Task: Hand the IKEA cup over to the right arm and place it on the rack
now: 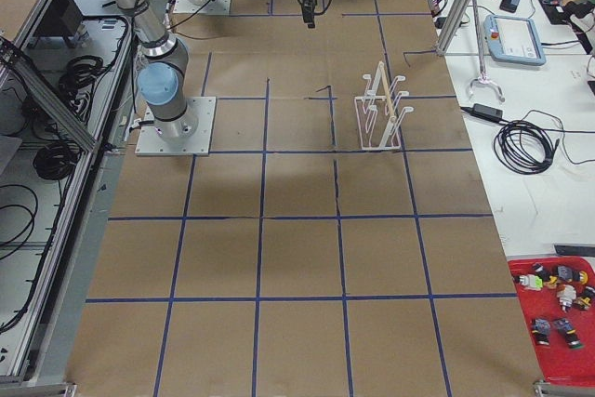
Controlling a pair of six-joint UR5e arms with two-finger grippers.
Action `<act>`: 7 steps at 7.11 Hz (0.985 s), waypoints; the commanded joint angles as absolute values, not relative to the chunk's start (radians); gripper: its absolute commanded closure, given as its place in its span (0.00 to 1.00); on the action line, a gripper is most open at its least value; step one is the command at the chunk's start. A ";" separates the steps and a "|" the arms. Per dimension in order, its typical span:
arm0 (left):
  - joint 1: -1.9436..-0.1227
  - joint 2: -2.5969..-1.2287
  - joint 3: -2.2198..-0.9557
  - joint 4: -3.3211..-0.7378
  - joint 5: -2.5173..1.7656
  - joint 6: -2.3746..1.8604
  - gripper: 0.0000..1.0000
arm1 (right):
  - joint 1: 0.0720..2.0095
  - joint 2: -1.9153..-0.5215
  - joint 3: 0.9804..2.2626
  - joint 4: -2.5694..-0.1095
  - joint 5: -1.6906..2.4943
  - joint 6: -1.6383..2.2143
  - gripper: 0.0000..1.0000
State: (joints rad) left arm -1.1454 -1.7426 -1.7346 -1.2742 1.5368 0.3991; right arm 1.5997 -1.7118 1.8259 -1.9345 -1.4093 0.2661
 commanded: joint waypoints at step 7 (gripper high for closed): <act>-1.267 -1.724 -1.483 -1.297 1.100 0.341 1.00 | 1.598 -1.718 2.275 -2.983 -1.028 1.213 0.00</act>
